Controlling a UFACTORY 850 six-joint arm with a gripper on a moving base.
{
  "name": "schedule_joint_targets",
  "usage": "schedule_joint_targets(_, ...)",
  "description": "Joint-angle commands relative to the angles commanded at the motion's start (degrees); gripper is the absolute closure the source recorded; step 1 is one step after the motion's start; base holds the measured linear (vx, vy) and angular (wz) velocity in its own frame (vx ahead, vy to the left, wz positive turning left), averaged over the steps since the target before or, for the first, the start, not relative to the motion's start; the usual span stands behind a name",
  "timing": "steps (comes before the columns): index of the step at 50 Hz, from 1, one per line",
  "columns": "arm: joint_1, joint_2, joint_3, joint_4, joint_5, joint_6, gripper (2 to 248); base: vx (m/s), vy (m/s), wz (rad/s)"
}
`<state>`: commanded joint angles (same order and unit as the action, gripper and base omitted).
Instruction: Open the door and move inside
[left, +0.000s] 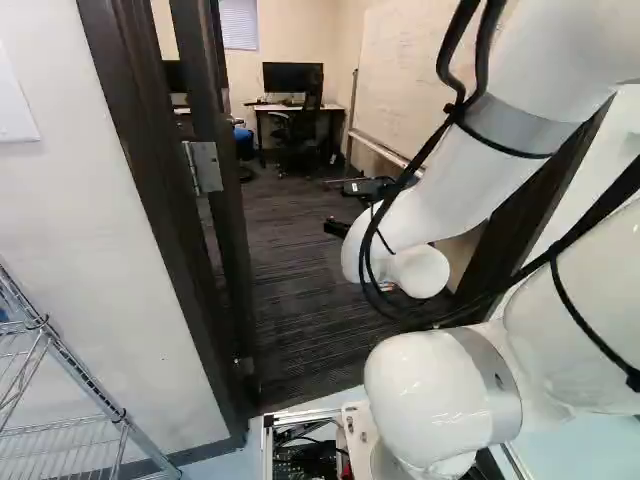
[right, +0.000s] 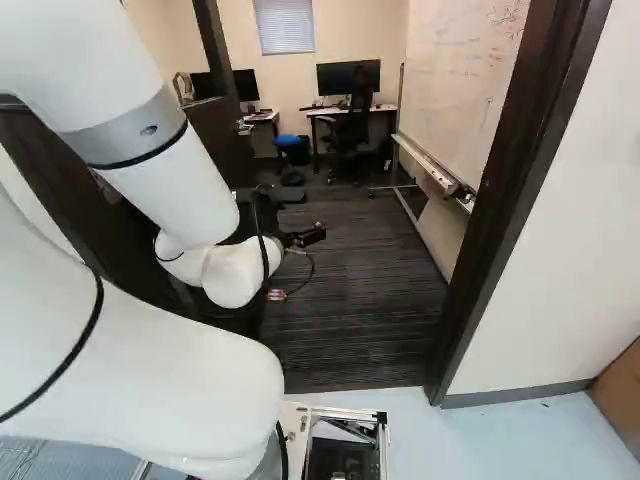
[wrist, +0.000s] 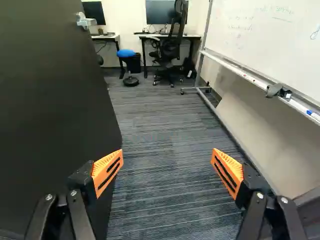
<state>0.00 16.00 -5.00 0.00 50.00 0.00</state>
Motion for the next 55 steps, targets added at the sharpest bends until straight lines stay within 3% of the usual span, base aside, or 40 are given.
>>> schedule_joint_targets(55, 0.0, 0.0, 0.0, 0.0, 0.0, 0.0, 3, 0.052, 0.004, -0.003)
